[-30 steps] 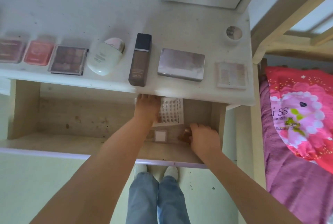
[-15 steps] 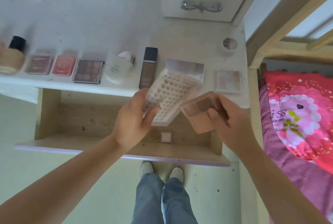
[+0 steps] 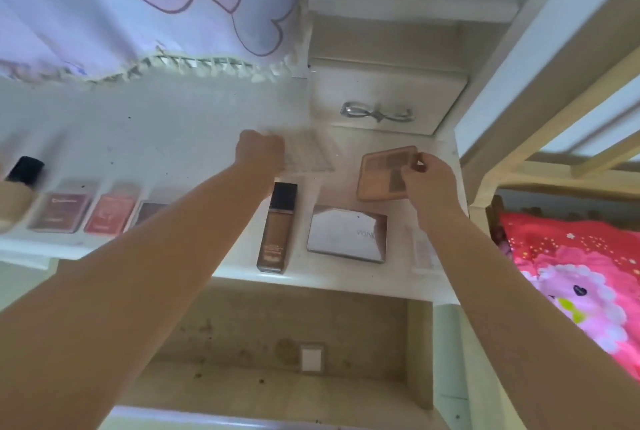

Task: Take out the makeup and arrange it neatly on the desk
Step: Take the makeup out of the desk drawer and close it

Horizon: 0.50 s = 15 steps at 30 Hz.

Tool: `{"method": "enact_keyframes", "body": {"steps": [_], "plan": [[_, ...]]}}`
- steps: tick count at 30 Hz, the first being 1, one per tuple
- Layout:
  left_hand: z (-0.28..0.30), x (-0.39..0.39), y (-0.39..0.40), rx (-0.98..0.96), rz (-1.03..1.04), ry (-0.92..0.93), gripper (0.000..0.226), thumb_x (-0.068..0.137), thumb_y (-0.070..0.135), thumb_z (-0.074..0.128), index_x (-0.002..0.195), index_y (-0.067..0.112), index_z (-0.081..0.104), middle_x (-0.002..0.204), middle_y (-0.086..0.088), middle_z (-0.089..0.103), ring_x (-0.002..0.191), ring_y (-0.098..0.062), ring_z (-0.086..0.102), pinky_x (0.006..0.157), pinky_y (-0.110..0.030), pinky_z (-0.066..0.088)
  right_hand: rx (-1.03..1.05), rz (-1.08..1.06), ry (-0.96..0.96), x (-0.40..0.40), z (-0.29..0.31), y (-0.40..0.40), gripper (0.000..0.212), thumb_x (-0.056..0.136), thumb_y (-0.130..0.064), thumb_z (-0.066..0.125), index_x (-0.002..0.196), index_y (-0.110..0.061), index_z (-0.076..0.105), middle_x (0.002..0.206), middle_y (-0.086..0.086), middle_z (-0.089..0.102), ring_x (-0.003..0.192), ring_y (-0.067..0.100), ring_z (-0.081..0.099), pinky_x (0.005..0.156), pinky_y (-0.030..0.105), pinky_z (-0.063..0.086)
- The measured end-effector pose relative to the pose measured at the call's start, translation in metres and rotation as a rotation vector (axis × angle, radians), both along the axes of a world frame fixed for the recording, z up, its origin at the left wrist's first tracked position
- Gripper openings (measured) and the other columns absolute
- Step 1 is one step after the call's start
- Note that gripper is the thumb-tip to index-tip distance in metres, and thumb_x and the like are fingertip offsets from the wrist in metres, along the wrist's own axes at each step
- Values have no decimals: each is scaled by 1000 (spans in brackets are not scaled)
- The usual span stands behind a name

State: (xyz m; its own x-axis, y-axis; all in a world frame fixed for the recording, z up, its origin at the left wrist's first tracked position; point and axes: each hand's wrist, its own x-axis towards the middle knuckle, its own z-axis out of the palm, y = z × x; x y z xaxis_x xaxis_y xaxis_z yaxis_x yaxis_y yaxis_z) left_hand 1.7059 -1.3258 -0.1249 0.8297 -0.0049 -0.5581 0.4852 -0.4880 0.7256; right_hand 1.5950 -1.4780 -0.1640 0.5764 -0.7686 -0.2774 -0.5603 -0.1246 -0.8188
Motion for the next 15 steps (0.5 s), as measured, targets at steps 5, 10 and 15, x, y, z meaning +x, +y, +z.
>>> {"method": "enact_keyframes", "body": {"steps": [5,10,15], "plan": [[-24,-2,-3,-266,245,81,13,85,-1,49,82,11,50,72,-4,49,64,-21,49,56,-23,41,63,-3,23,9,2,5,35,89,0,38,123,-4,43,86,3,45,80,16,43,75,30,43],[-30,2,-19,-375,239,96,7,91,19,47,87,24,50,77,7,62,77,-9,55,59,-11,49,68,-13,124,20,-5,11,39,82,5,39,121,1,41,78,-2,44,93,25,48,67,27,38],[-17,-11,-17,-357,236,154,23,92,7,45,71,17,44,65,-4,53,65,-11,44,57,-19,43,-43,97,252,28,1,23,61,86,-7,49,139,2,19,135,21,36,124,32,39,98,32,35]]}}
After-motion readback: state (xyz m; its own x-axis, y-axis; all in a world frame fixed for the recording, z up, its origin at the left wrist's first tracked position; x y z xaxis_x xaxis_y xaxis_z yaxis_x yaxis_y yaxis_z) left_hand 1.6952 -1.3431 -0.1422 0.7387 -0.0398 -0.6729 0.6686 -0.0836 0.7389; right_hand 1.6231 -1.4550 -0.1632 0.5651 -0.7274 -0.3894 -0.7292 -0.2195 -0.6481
